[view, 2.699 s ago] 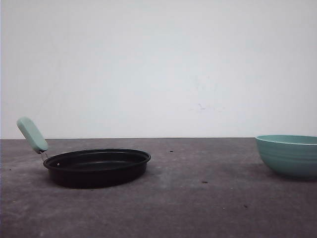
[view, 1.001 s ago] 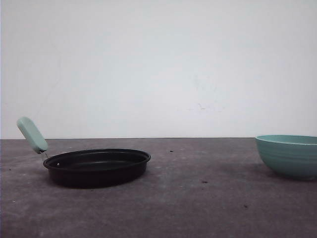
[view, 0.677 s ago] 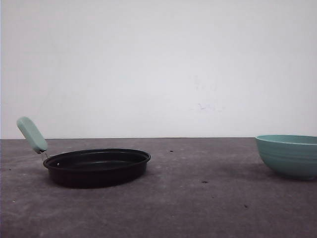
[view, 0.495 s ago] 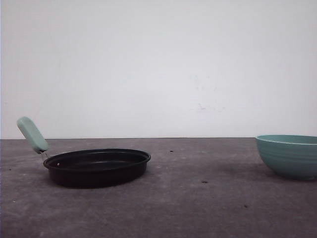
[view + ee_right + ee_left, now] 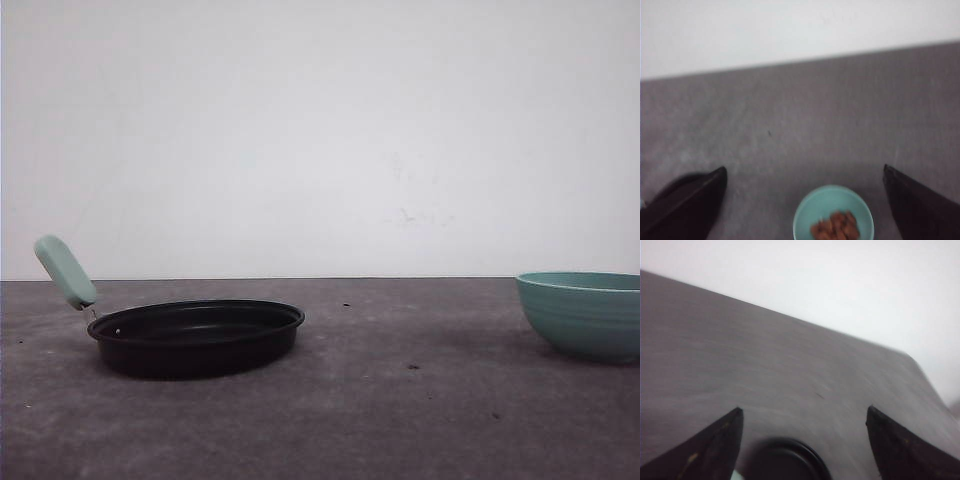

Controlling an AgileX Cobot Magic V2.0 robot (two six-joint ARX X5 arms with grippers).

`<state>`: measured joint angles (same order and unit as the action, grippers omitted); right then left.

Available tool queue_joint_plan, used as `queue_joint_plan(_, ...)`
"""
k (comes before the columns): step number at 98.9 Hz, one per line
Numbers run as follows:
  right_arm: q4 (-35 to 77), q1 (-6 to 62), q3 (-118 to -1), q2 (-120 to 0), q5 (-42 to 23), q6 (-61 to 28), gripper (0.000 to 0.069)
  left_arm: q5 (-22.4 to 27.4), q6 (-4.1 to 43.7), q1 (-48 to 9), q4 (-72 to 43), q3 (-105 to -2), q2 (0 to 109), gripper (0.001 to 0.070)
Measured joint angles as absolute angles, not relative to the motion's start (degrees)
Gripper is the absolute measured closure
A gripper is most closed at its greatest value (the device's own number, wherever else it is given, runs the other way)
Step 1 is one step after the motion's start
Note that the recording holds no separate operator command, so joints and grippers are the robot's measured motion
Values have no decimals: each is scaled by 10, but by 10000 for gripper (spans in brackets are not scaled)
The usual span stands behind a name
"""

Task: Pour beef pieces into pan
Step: 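Lower the left gripper onto the pan's pale green handle and grasp it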

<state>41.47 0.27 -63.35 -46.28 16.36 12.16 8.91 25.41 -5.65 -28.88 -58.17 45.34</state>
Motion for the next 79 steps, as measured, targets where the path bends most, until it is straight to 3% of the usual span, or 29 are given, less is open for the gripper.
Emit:
queue_joint_plan(11, 441, 3, -634, -478, 163, 118, 70, 39, 265, -53, -280, -552, 460, 228)
queue_joint_plan(23, 454, 3, -634, -481, 163, 117, 70, 41, 271, -44, -279, -503, 488, 166)
queue_joint_plan(44, 466, 3, -634, -481, 163, 108, 70, 89, 310, -43, -268, -444, 577, 18)
queue_joint_plan(67, 484, 17, -634, -481, 164, 106, 70, 175, 329, -42, -196, -444, 706, 18)
queue_joint_plan(79, 508, 22, -634, -481, 163, 101, 70, 180, 353, -41, -183, -444, 762, 18)
